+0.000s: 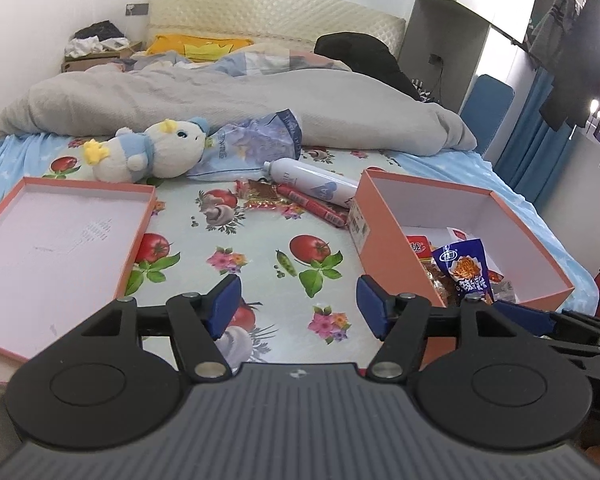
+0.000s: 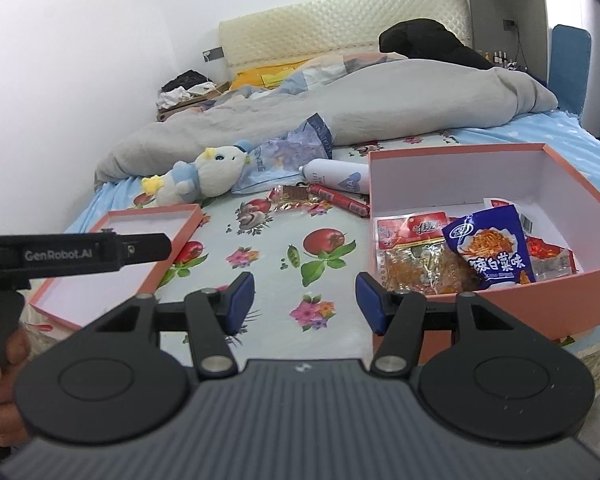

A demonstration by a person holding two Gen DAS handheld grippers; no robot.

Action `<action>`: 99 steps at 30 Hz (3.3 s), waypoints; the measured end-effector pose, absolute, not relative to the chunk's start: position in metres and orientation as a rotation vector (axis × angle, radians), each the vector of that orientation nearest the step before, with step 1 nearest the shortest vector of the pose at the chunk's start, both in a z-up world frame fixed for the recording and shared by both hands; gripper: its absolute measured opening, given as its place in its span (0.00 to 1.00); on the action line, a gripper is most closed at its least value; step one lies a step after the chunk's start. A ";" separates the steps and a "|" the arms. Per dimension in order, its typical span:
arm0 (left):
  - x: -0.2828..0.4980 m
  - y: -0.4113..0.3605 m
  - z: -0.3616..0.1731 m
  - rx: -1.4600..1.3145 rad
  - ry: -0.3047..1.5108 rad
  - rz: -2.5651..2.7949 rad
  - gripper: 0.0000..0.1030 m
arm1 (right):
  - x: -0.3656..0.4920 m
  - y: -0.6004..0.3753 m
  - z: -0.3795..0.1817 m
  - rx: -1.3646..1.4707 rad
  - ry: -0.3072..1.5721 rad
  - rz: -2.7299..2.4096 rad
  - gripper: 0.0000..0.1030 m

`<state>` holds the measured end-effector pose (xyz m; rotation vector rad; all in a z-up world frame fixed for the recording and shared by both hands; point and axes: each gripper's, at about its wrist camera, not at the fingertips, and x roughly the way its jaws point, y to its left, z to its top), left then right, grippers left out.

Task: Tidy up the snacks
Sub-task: 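Withdraw both tools from the box toward the remaining snacks, then close left tool on jerky packet while right tool grips red sausage stick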

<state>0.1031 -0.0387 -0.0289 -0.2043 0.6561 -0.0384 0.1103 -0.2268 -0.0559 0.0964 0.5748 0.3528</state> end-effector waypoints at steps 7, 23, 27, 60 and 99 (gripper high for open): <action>0.109 -0.026 -0.035 -0.223 0.662 -0.036 0.70 | 0.123 -0.210 -0.064 0.078 0.596 0.357 0.57; 0.174 0.007 -0.082 -0.245 0.701 -0.003 0.71 | 0.182 -0.169 -0.097 -0.005 0.607 0.373 0.57; 0.206 0.021 -0.092 -0.261 0.708 0.000 0.71 | 0.204 -0.158 -0.104 -0.021 0.608 0.373 0.57; 0.505 0.077 -0.201 -0.434 0.910 -0.154 0.78 | 0.455 -0.107 -0.139 -0.213 0.805 0.340 0.56; 0.536 0.075 -0.244 -0.715 1.005 -0.277 0.13 | 0.492 -0.099 -0.176 -0.045 1.087 0.384 0.23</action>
